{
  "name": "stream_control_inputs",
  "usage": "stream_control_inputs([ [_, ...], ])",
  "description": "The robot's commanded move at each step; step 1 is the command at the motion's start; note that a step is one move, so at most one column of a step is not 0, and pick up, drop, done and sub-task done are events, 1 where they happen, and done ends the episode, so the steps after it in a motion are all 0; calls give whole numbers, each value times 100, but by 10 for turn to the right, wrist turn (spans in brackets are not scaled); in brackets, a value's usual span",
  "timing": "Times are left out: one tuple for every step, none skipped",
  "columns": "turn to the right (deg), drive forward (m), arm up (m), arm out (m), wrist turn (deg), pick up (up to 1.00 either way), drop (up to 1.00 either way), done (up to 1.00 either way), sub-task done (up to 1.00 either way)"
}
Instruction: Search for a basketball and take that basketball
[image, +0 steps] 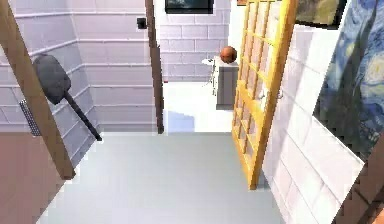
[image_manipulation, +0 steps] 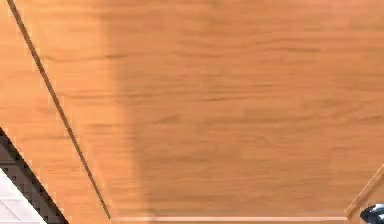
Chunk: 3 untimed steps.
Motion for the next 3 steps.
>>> stream_control_inputs([
  [0, 100, 0, 0, 0, 0, 0, 0, 0],
  [0, 100, 0, 0, 0, 0, 0, 0, 0],
  [-120, 0, 0, 0, 0, 0, 0, 0, 0],
])
